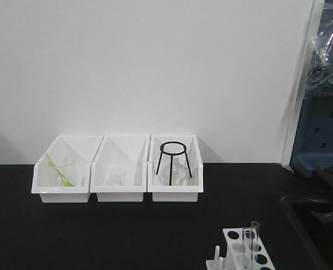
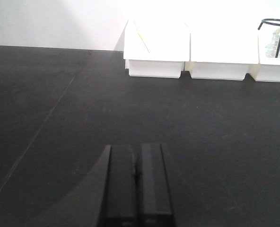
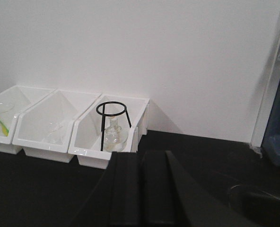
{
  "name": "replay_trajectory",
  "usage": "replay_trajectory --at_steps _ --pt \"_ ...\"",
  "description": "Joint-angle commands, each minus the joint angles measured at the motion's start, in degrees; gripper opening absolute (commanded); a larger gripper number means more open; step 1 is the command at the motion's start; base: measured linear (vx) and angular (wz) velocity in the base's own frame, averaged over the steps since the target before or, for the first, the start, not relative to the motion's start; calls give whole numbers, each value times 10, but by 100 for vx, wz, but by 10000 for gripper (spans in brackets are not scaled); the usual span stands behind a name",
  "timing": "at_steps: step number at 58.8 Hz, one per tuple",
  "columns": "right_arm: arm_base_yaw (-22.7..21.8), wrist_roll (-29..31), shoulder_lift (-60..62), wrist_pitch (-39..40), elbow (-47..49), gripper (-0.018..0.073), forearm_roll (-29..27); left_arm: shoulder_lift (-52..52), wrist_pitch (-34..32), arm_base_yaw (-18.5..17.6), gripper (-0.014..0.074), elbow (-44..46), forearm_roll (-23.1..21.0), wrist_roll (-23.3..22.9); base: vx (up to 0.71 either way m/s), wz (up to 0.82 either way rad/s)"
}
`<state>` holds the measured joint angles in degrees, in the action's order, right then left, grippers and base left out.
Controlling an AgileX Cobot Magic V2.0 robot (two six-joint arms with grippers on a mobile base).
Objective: Flip and reinsert test tube from rack
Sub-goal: 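Open the right gripper and raise it away from the rack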
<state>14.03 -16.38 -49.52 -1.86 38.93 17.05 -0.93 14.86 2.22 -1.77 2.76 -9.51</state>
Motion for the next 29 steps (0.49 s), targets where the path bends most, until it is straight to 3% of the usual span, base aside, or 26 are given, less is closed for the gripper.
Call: replay_trajectory --at_steps 1,29 --pt "-2 8 29 36 21 -13 1 -6 -45 -2 -6 -1 -3 0 0 0" --pt "-2 8 70 37 21 -12 1 -6 -45 -2 -6 -1 -3 0 0 0"
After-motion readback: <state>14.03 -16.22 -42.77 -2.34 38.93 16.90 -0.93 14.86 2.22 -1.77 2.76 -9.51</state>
